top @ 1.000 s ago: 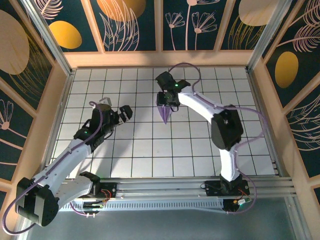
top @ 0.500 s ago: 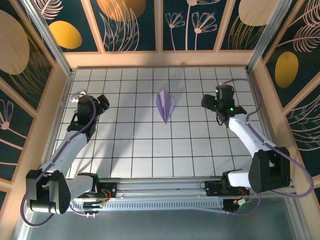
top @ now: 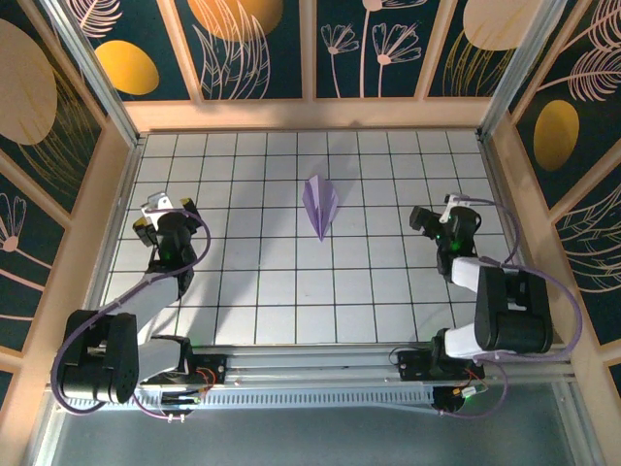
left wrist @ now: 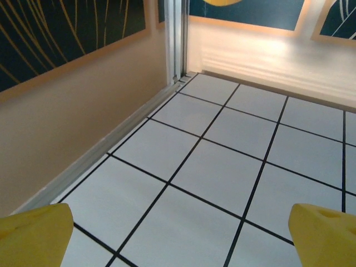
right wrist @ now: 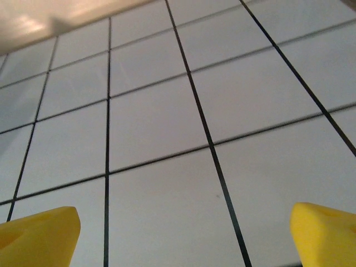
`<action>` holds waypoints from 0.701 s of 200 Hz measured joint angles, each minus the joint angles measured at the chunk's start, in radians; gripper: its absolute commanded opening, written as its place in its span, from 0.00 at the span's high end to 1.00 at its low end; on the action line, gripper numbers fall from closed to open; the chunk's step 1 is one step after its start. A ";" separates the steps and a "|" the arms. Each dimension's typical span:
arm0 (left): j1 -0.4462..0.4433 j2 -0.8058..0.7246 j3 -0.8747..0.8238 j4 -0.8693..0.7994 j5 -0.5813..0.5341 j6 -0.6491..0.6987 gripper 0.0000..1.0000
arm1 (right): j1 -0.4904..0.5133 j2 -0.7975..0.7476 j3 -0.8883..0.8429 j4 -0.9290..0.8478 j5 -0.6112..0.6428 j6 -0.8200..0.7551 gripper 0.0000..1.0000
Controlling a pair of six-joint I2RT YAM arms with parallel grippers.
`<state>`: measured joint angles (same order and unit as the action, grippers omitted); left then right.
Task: Fold a paper plane with a square sheet of paper (fold left side to right side)
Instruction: Reset both arms
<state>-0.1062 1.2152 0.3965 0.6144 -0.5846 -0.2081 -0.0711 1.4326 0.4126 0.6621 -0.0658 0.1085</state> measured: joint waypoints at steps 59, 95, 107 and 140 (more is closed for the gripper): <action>0.000 0.066 -0.061 0.173 0.062 0.038 0.01 | -0.002 0.096 -0.164 0.446 -0.097 -0.062 0.02; 0.000 0.093 -0.071 0.238 0.098 0.059 0.01 | -0.010 0.134 -0.212 0.592 -0.128 -0.074 0.01; 0.000 0.098 -0.076 0.259 0.107 0.063 0.01 | -0.012 0.135 -0.212 0.618 -0.131 -0.074 0.01; 0.000 0.114 -0.105 0.319 0.116 0.074 0.01 | -0.012 0.135 -0.212 0.648 -0.114 -0.073 0.01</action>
<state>-0.1062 1.3296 0.2920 0.9333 -0.4686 -0.1341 -0.0834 1.5673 0.2005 1.3098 -0.1795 0.0353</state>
